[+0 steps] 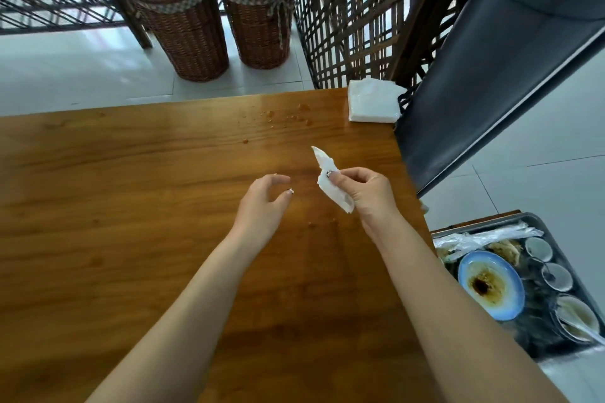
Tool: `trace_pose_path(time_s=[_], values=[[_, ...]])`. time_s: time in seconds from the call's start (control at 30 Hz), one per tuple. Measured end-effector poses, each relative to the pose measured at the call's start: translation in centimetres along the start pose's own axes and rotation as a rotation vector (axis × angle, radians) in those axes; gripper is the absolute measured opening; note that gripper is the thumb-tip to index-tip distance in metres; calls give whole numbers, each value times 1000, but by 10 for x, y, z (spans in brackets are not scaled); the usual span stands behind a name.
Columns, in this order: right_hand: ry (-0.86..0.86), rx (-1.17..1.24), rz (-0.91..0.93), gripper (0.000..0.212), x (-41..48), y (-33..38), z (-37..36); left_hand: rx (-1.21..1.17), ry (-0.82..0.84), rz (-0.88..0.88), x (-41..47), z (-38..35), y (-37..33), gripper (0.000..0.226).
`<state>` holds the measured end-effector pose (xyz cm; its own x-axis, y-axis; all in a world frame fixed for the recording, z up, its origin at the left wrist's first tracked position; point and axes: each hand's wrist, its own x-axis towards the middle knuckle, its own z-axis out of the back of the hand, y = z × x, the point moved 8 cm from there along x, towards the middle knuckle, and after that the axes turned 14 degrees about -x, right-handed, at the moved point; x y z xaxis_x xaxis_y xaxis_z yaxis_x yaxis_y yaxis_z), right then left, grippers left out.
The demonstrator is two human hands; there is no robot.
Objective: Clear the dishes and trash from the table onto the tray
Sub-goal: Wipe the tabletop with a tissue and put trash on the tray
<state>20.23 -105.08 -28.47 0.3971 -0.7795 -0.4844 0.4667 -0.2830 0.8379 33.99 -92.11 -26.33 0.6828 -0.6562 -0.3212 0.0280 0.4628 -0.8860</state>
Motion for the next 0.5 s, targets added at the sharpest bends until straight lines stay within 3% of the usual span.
trace_pose_path(time_s=[0.23, 0.5], values=[[32, 3, 15, 11, -53, -18, 25, -51, -83, -72, -67, -4, -14, 27], [96, -105, 61, 15, -124, -49, 54, -78, -211, -38, -175, 6, 18, 31]])
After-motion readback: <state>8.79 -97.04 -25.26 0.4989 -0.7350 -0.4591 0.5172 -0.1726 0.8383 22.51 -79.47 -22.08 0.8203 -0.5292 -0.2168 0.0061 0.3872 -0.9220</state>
